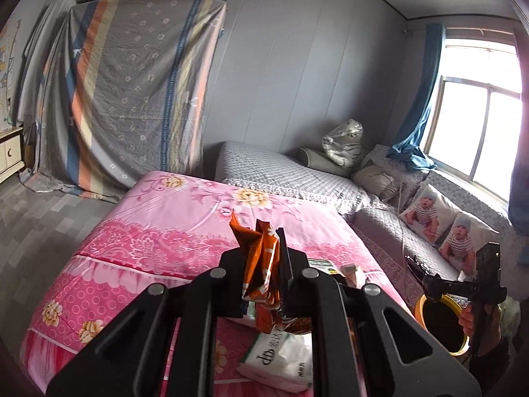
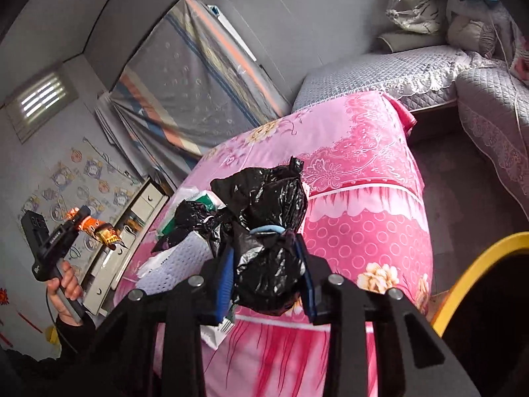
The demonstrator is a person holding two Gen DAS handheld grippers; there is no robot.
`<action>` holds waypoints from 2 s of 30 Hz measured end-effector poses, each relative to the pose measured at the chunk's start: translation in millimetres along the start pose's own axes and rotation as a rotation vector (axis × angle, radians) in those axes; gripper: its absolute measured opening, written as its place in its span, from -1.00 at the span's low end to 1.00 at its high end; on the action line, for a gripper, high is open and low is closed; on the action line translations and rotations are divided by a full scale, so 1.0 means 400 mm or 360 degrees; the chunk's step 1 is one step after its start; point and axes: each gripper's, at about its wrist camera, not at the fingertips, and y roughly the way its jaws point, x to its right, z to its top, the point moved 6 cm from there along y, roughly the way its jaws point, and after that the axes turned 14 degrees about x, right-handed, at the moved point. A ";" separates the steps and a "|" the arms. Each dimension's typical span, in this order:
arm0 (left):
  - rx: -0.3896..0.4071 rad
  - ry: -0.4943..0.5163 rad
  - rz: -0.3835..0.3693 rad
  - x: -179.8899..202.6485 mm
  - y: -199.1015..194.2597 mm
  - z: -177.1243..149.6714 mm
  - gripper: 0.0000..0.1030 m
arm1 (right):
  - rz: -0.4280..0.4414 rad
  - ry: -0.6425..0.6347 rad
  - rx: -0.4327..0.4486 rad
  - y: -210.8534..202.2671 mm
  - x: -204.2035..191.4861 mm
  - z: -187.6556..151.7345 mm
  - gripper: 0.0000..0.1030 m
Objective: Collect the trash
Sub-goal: 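Grasp the orange wrapper with left tool while right tool grasps black plastic bag, then carry both items over the yellow bin and open both tools to drop them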
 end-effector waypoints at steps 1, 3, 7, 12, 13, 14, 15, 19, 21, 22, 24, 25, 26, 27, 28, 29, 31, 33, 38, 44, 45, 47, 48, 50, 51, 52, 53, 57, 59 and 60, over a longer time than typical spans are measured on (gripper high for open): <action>-0.0005 -0.0002 -0.0020 0.013 -0.001 -0.001 -0.77 | -0.0003 0.0009 0.0009 -0.016 0.003 -0.001 -0.38; -0.0018 0.0004 -0.0067 0.043 -0.003 -0.009 -0.77 | -0.0040 0.0025 0.0041 -0.057 0.016 -0.006 -0.38; -0.0033 0.0043 -0.0151 0.107 -0.005 -0.020 -0.77 | -0.0104 0.0071 0.0108 -0.131 0.054 -0.014 -0.38; -0.0071 0.0072 -0.0277 0.191 0.009 -0.036 -0.77 | -0.0263 0.0108 0.0237 -0.238 0.130 -0.014 -0.38; -0.0090 0.0069 -0.0314 0.212 0.016 -0.041 -0.77 | -0.0305 0.0113 0.0263 -0.259 0.145 -0.013 -0.38; -0.0104 0.0067 -0.0344 0.229 0.023 -0.046 -0.77 | -0.0354 0.0126 0.0292 -0.284 0.165 -0.013 -0.38; -0.0116 0.0069 -0.0367 0.243 0.029 -0.051 -0.77 | -0.0388 0.0137 0.0310 -0.297 0.182 -0.014 -0.38; -0.0188 0.0101 -0.0485 0.324 0.061 -0.083 -0.77 | -0.0554 0.0178 0.0383 -0.365 0.253 -0.027 -0.38; -0.0226 0.0115 -0.0542 0.371 0.072 -0.102 -0.77 | -0.0653 0.0176 0.0398 -0.383 0.280 -0.039 -0.38; -0.0250 0.0128 -0.0574 0.399 0.081 -0.114 -0.77 | -0.0702 0.0186 0.0400 -0.394 0.297 -0.047 -0.38; -0.0289 0.0142 -0.0630 0.440 0.093 -0.133 -0.77 | -0.0758 0.0214 0.0396 -0.402 0.326 -0.063 -0.38; -0.0310 0.0151 -0.0666 0.468 0.101 -0.143 -0.77 | -0.0791 0.0222 0.0392 -0.407 0.340 -0.073 -0.38; -0.0327 0.0165 -0.0699 0.495 0.107 -0.152 -0.77 | -0.0821 0.0228 0.0386 -0.407 0.357 -0.077 -0.38; -0.0338 0.0176 -0.0720 0.515 0.115 -0.157 -0.77 | -0.0850 0.0235 0.0382 -0.411 0.370 -0.086 -0.38; -0.0355 0.0193 -0.0752 0.544 0.124 -0.167 -0.77 | -0.0865 0.0245 0.0381 -0.414 0.385 -0.091 -0.38; -0.0375 0.0210 -0.0785 0.574 0.134 -0.178 -0.77 | -0.0873 0.0267 0.0380 -0.414 0.401 -0.097 -0.38; -0.0413 0.0237 -0.0839 0.629 0.153 -0.199 -0.77 | -0.0882 0.0308 0.0378 -0.421 0.423 -0.114 -0.38; -0.0439 0.0276 -0.0894 0.687 0.170 -0.221 -0.77 | -0.0905 0.0330 0.0382 -0.428 0.441 -0.122 -0.38; -0.0515 0.0344 -0.1025 0.828 0.211 -0.283 -0.77 | -0.0935 0.0377 0.0366 -0.450 0.481 -0.149 -0.37; -0.0646 0.0417 -0.1116 0.975 0.275 -0.397 -0.77 | -0.0947 0.0440 0.0347 -0.464 0.514 -0.174 -0.37; -0.0663 0.0423 -0.1124 0.994 0.284 -0.414 -0.77 | -0.0951 0.0447 0.0346 -0.466 0.519 -0.177 -0.37; -0.0704 0.0425 -0.1158 1.036 0.301 -0.456 -0.77 | -0.0953 0.0469 0.0345 -0.470 0.529 -0.183 -0.37; -0.0723 0.0426 -0.1166 1.053 0.308 -0.476 -0.77 | -0.0956 0.0480 0.0344 -0.471 0.535 -0.186 -0.37; -0.0768 0.0422 -0.1186 1.090 0.321 -0.521 -0.77 | -0.0970 0.0503 0.0344 -0.476 0.546 -0.193 -0.37; -0.0792 0.0421 -0.1199 1.109 0.326 -0.546 -0.77 | -0.0974 0.0514 0.0347 -0.479 0.551 -0.194 -0.37; -0.0805 0.0421 -0.1204 1.122 0.330 -0.562 -0.77 | -0.0977 0.0524 0.0350 -0.481 0.557 -0.196 -0.37; -0.0818 0.0421 -0.1207 1.134 0.334 -0.577 -0.77 | -0.0979 0.0529 0.0350 -0.483 0.559 -0.197 -0.37; -0.0859 0.0403 -0.1220 1.171 0.342 -0.611 -0.76 | -0.0989 0.0537 0.0354 -0.493 0.568 -0.200 -0.36; -0.0849 0.0411 -0.1198 1.175 0.346 -0.614 -0.75 | -0.0986 0.0549 0.0368 -0.498 0.572 -0.198 -0.30; -0.0844 0.0406 -0.1189 1.173 0.347 -0.613 -0.75 | -0.0983 0.0553 0.0375 -0.500 0.573 -0.195 -0.27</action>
